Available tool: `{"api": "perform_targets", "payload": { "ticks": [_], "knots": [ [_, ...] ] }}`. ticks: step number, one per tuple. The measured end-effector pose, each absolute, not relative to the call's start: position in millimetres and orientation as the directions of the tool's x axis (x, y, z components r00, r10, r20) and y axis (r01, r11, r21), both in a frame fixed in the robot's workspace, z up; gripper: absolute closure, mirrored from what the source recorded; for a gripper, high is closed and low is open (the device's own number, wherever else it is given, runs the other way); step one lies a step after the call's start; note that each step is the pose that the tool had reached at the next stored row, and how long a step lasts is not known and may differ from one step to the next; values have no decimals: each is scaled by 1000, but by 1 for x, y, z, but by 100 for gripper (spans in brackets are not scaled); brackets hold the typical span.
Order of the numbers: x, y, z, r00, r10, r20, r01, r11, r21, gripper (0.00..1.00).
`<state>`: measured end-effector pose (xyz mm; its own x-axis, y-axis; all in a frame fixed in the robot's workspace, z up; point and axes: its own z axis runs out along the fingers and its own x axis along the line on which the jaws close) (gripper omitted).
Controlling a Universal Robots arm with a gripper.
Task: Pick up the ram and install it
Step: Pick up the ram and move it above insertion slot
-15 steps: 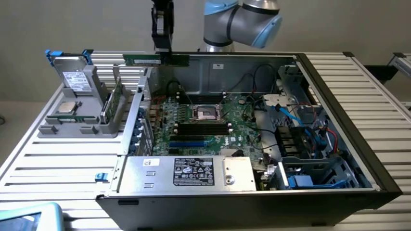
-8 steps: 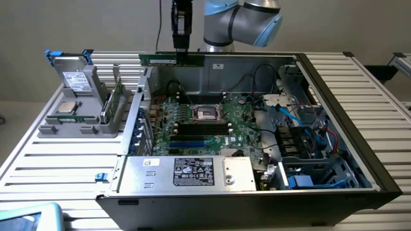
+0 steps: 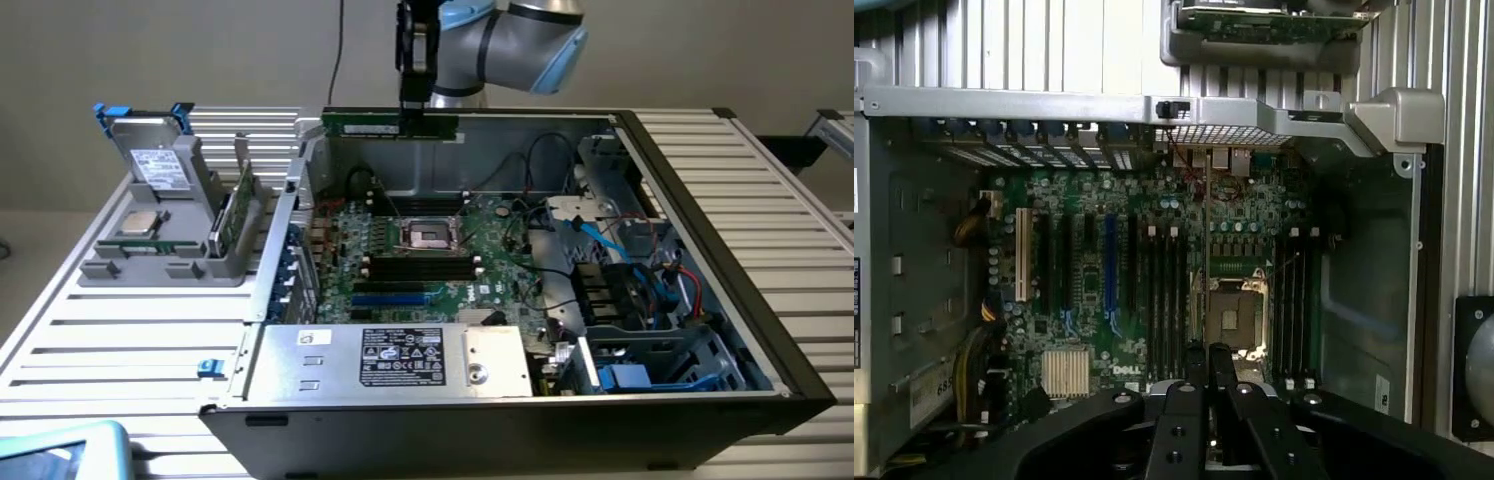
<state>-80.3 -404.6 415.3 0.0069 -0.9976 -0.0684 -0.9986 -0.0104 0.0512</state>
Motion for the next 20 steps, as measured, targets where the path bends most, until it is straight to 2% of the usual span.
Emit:
{"api": "perform_targets", "payload": {
  "ticks": [3, 11, 20],
  "knots": [
    [-72, -404, 415, 7, -999, -53, -999, -10, 49, 87],
    [-56, -398, 415, 6, -999, -38, -999, -7, 48, 87],
    [-56, -389, 415, 4, -999, -36, -999, -6, 47, 87]
  ]
}}
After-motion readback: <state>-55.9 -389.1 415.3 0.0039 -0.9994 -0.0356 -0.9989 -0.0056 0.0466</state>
